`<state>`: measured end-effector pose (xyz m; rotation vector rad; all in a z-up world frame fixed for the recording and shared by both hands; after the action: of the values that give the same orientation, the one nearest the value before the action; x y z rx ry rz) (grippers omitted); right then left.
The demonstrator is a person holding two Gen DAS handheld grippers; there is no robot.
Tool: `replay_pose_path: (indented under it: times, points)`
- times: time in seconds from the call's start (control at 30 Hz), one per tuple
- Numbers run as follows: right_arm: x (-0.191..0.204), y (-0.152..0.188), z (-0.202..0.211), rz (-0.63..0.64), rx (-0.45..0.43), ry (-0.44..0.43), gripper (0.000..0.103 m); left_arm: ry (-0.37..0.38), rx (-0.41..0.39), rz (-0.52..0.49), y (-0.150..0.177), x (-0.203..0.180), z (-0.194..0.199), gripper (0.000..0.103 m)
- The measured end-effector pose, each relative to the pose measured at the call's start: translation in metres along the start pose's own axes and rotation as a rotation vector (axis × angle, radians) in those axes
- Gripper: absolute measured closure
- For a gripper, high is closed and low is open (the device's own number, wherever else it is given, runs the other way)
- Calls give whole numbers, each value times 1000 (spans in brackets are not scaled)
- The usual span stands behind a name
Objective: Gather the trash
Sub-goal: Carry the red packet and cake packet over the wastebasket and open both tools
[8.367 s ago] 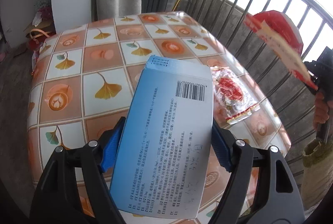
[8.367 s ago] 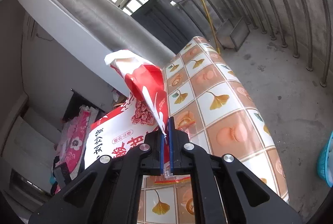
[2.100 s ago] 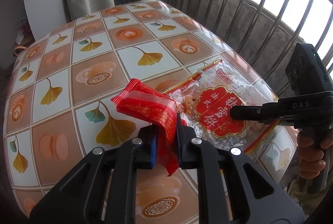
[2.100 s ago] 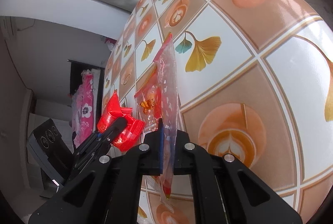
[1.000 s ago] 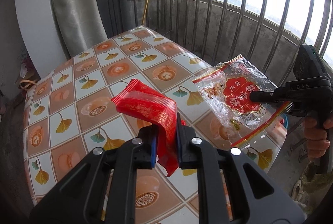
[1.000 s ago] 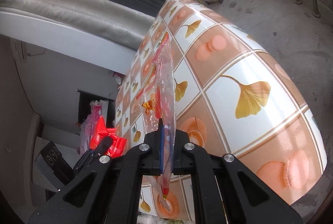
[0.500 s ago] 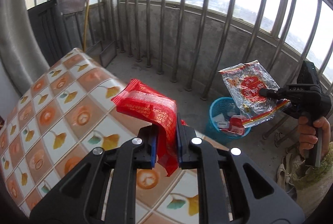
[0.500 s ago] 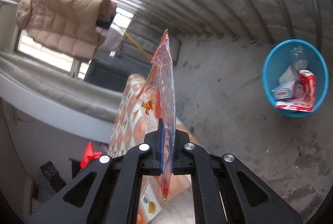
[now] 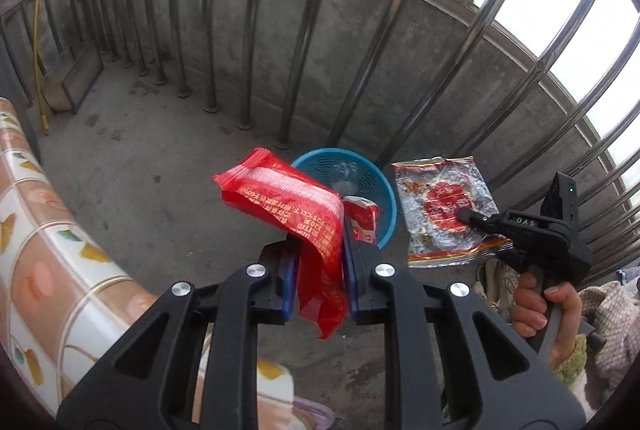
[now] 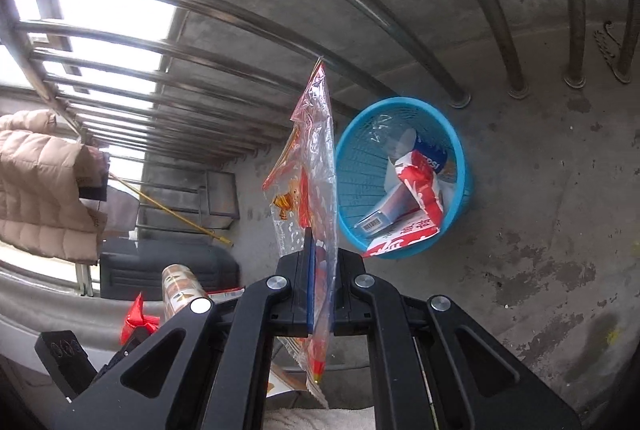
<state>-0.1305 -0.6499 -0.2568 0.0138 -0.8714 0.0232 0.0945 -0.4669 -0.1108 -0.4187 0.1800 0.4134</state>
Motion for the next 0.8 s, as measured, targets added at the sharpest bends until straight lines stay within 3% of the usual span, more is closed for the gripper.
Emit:
replay_pose_path:
  times: [0.23,0.3,0.37,0.43,0.47,0.5,0.6,0.8]
  points:
    - [-5,-29,-42,29,12,99,97,72,105,14,-50,-29,-81,85]
    - [-4,-40,-59,49,13,142,97,69,122,7,-60,-35,-101,78]
    - [-3,-51,-75,73,17,168,96,78,139,6,-68,-40,-118,54]
    - [-5,-61,-97,110,49,204,79,67,142,26,-74,-42,-132,46]
    - [-8,-65,-106,118,62,216,60,65,143,40,-72,-41,-135,45]
    - [-13,-69,-113,120,66,236,54,66,145,56,-72,-39,-138,44]
    - [-27,-74,-122,116,68,290,54,78,141,80,-71,-35,-135,44]
    - [-29,-73,-103,108,17,259,49,64,72,58,-67,-22,-101,41]
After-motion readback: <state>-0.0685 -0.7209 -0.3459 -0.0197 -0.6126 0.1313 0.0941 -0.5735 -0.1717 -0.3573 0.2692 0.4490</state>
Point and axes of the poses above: each gripper's, at about its wrist camera, not at the fingertips, and z roughly against the way its jaws point, x to its left, y to its underside, the point moved 9 cm from there along -z, roughly the way its jaws point, and after that the axes turned 10 degrees about x, right-handed, at the moved point
